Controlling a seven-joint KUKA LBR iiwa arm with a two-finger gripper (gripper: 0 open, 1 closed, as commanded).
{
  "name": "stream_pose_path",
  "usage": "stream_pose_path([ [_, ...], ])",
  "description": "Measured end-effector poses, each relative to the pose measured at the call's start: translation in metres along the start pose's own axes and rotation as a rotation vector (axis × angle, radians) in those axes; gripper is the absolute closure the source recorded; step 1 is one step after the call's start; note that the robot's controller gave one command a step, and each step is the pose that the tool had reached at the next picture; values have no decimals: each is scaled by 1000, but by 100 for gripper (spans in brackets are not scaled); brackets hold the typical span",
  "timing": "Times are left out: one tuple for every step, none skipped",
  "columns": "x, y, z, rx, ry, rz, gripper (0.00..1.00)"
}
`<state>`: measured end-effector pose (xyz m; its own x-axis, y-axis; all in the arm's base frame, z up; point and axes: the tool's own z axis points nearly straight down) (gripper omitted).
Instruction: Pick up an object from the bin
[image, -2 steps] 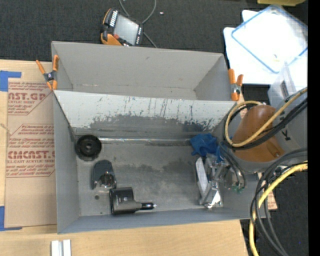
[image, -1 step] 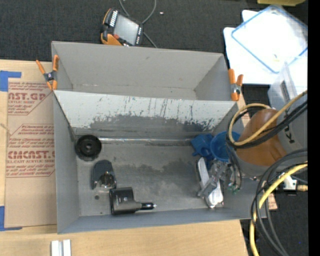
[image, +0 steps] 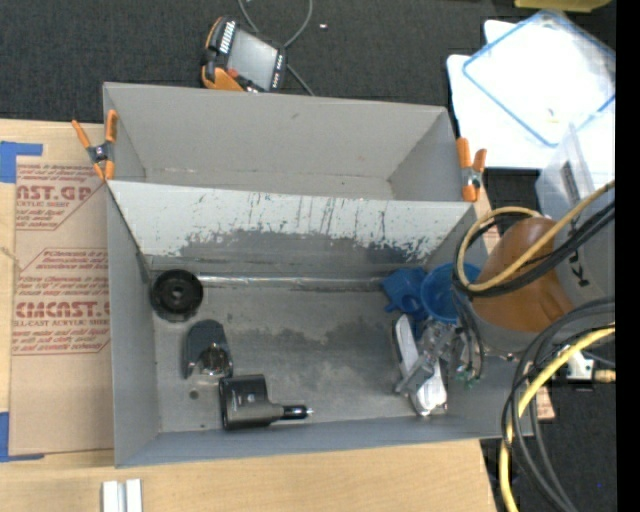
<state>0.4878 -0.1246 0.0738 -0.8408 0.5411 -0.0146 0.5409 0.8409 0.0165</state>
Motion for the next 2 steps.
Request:
stream_pose_path([
  [2,-1,-23,3,9,0,100],
  [3,0,-46,3,13,0,100],
])
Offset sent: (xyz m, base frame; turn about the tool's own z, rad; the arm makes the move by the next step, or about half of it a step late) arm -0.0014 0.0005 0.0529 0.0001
